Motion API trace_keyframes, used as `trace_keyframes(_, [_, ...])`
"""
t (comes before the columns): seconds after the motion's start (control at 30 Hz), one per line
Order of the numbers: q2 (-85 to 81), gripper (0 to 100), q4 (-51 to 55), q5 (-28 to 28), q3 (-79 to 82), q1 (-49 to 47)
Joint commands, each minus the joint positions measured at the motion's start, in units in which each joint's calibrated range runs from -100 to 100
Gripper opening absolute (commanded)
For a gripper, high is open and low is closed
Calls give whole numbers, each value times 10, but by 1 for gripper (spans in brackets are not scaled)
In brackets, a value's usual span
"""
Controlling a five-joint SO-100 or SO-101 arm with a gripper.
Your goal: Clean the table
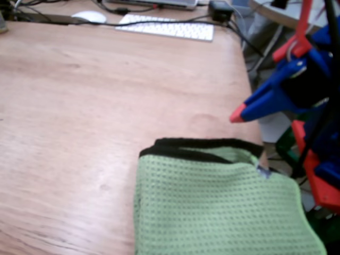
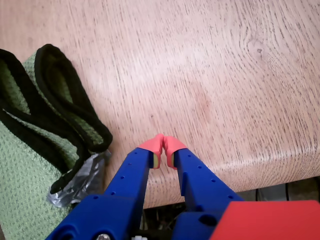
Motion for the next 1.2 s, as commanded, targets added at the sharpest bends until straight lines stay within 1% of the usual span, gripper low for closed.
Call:
trace_keyframes(0.0, [-1, 1, 1, 0, -6, 0])
trace_keyframes(0.93, [-1, 1, 1, 0, -6, 0])
trace_keyframes(1.17, [-1, 1, 1, 0, -6, -17])
